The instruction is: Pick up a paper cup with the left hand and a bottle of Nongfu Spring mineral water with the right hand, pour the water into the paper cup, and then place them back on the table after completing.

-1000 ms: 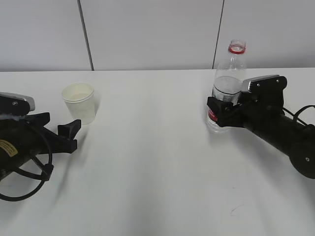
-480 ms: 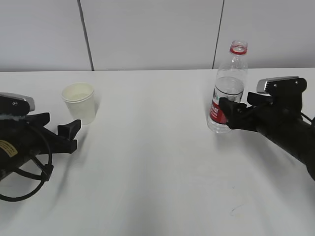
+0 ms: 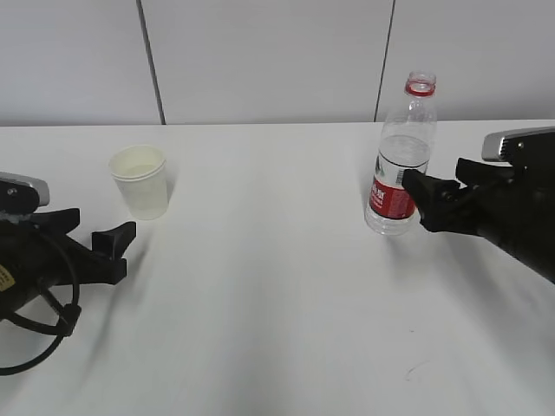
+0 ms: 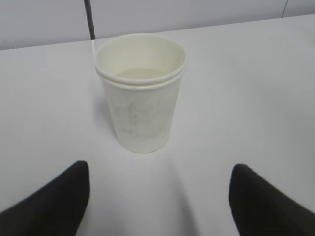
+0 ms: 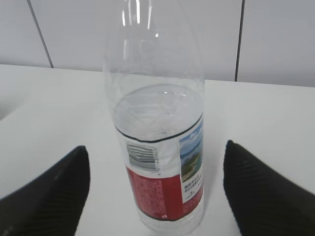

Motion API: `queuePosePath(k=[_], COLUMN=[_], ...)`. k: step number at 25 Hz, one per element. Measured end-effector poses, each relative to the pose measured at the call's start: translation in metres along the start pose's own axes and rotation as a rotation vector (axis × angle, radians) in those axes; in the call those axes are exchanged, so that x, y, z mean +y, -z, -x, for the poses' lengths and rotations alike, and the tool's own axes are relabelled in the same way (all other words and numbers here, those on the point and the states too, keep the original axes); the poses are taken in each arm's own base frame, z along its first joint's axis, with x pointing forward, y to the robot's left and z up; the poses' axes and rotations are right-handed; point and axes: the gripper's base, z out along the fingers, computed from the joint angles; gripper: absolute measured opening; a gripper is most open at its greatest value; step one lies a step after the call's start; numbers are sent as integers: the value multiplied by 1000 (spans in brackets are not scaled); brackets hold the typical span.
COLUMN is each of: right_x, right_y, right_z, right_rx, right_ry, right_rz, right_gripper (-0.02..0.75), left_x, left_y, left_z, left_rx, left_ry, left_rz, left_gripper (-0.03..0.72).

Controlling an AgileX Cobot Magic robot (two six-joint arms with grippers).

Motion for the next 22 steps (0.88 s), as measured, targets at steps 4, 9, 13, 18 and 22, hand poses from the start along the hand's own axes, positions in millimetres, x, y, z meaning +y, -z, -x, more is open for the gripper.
queuePosePath(k=[4,9,13,18,22], right_x=[0,1,2,4,3], right_y=[8,23,38,56,74], right_z=[11,31,45,56,61], right_rx=[61,96,139,218,299], right_ry=[14,10,-5,-48,-96], right_rz=[-15,-35,-54,-76,-129], right_gripper=[620,607,594,589,589], left_x=[-1,0,0,2,3], left_y=[8,16,24,38,49], left_z=[11,30,38,46,53], left_rx=[-37,-79,-22,79,197], left_ry=[-4,15,27,66,101], left_rz=[5,19,29,72,102], left_gripper=[538,538,538,533,525])
